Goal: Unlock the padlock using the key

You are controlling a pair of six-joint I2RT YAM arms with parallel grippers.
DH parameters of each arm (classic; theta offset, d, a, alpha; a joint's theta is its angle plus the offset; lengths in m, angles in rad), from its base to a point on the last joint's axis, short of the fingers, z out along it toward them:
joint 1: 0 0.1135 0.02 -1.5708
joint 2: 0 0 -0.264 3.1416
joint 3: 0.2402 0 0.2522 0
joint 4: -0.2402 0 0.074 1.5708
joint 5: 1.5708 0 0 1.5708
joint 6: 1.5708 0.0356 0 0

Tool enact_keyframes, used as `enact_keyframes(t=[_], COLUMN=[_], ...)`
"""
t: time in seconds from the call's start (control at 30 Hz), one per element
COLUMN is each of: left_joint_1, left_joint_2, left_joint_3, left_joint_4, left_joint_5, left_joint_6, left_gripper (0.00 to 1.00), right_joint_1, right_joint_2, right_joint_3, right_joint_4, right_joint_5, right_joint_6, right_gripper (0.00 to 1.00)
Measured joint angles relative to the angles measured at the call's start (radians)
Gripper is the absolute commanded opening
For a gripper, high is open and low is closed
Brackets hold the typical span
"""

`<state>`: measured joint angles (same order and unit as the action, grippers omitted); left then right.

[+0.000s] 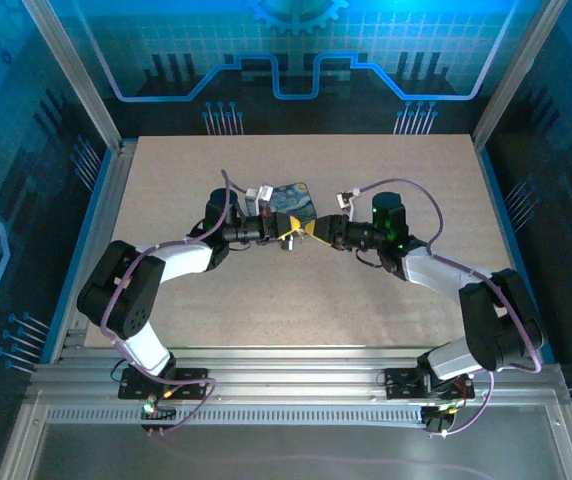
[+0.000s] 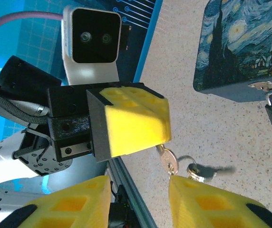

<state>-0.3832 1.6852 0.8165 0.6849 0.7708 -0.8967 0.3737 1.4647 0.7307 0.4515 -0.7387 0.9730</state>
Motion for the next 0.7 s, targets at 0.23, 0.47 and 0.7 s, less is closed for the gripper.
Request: enact_keyframes(t=[0.23, 0.47, 0.7], left_joint_1=[0.0, 0.0, 0.0], left_joint_2=[0.0, 0.0, 0.001], left_joint_3=[0.0, 0.0, 0.0], left_joint_4=[0.014, 0.023, 0.035], left_joint_5=[0.0, -0.007, -0.008], left_joint_6=[-0.019, -0.021, -0.023], left_gripper=[0.0, 0.0, 0.0], right_joint_1=[0.001, 0.014, 0.024], right_joint_2=[0.045, 0.081, 0.082], right_joint_3=[0.0, 0.0, 0.0], right_joint_4=[0.017, 0.053, 0.094], right_joint_5=[0.006, 0.006, 0.006], right_joint_6=[0.01, 0.034, 0.05], right_gripper=[0.34, 0.28, 0.28])
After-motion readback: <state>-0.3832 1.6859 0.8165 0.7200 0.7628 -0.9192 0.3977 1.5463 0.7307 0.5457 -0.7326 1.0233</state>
